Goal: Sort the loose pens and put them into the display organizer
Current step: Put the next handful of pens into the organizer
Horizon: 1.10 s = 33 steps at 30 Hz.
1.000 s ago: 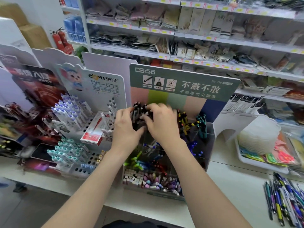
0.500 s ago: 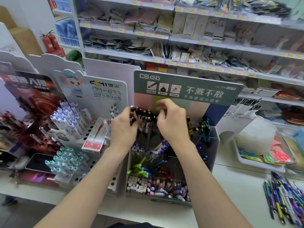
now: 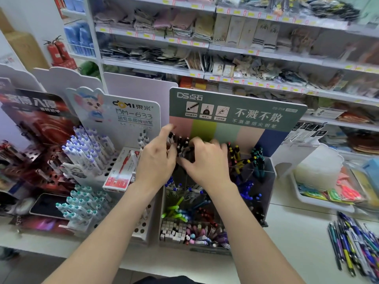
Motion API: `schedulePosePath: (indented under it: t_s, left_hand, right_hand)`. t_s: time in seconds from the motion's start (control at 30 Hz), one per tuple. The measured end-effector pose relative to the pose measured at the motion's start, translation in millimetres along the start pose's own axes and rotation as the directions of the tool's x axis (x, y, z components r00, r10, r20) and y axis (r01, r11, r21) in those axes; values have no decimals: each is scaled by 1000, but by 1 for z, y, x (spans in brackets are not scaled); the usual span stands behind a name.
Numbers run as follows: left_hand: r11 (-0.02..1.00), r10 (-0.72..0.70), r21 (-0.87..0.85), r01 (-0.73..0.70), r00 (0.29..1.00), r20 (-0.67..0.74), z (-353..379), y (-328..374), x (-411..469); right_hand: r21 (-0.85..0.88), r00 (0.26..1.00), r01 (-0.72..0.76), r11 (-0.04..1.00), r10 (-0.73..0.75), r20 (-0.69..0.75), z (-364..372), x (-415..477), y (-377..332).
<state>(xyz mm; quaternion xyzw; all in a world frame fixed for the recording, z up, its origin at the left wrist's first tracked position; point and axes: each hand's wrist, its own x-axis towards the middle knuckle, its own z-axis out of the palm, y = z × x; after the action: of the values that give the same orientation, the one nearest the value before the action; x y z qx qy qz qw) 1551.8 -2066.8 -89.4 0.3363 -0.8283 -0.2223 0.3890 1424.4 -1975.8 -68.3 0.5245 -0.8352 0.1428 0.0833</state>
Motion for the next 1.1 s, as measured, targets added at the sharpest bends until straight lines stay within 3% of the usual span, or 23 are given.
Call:
schedulePosePath:
  t_s: [0.23, 0.37, 0.43, 0.57, 0.63, 0.73, 0.93, 1.0, 1.1]
  left_hand:
    - [996, -70, -59, 62, 986, -151, -7, 1, 2]
    - [984, -48, 175, 23, 989, 141, -3, -6, 9]
    - [981, -44, 195, 1, 976, 215, 2, -3, 8]
    - [999, -45, 14, 44, 997, 56, 7, 1, -1]
    - [997, -72, -12, 72, 997, -18, 6, 0, -6]
    - [993, -114, 2, 114, 992, -54, 6, -6, -12]
    - [994, -105, 13, 106, 994, -42, 6, -3, -21]
    - [996, -92, -10, 92, 996, -11, 5, -5, -23]
    - [995, -87, -43, 88, 996, 14, 5, -10, -24]
  right_hand:
    - [170, 990, -20, 985, 43, -134, 2, 5, -3]
    - [44, 988, -100, 994, 104, -113, -1, 1, -10]
    - [29, 987, -113, 993, 115, -112, -2, 0, -14]
    - [334, 993, 98, 938, -115, 32, -2, 2, -12]
    - [436, 994, 93, 895, -110, 13, -6, 2, -13]
    - [382, 999, -1, 924, -12, 31, -9, 3, -19]
    - [214, 979, -34, 976, -10, 202, -20, 7, -44]
    - [386, 986, -22, 922, -44, 163, -19, 9, -40]
    - [631, 997, 74, 773, -78, -20, -19, 4, -30]
